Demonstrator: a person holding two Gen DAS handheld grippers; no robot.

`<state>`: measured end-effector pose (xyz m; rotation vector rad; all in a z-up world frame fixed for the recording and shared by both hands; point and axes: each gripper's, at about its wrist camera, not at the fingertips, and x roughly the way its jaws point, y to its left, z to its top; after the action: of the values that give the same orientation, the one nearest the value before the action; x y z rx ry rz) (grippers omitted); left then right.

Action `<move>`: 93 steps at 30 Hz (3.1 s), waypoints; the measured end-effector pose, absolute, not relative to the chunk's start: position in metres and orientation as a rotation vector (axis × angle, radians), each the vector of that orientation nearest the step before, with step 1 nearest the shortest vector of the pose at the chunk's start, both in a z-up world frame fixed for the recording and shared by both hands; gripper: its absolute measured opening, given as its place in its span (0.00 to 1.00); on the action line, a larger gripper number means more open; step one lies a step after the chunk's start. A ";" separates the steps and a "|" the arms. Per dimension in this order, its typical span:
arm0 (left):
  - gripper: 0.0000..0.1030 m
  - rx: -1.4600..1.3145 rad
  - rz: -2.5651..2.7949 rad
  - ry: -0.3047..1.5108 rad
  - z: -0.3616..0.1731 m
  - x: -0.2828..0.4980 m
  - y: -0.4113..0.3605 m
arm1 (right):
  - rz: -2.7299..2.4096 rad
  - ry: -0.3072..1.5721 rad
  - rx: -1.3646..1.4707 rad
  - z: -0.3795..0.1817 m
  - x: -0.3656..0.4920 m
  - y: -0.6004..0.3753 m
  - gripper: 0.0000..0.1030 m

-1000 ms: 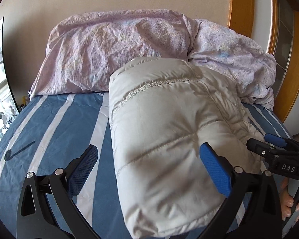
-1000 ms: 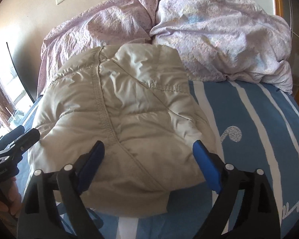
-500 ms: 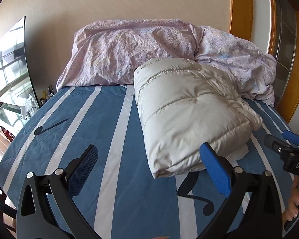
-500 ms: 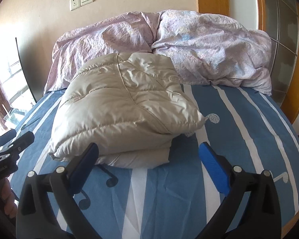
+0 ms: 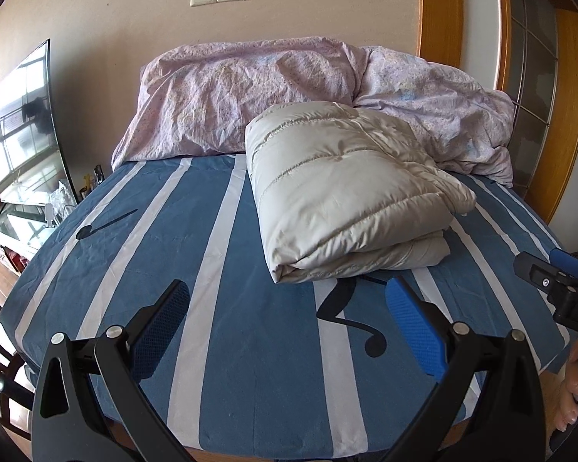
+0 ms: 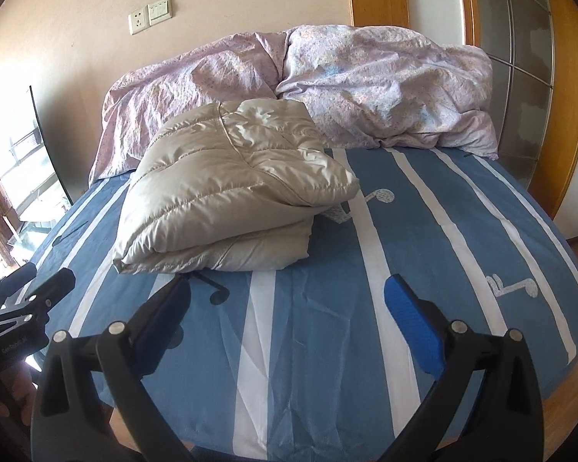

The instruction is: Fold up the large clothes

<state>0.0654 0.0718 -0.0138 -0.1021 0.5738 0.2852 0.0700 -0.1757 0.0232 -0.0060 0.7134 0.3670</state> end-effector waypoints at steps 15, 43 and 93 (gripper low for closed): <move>0.99 -0.127 0.240 0.657 -0.026 0.074 0.061 | 0.403 0.739 0.024 0.021 0.047 -0.185 0.98; 0.99 -0.218 0.138 0.676 -0.019 0.069 0.058 | 0.448 0.764 0.132 0.028 0.042 -0.194 0.98; 0.99 -0.230 0.135 0.673 -0.014 0.062 0.061 | 0.466 0.744 0.132 0.034 0.036 -0.190 0.98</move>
<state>0.0618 0.0606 -0.0143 -0.2297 0.6729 0.1349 0.0360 -0.1901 0.0342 0.1320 0.7438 0.4656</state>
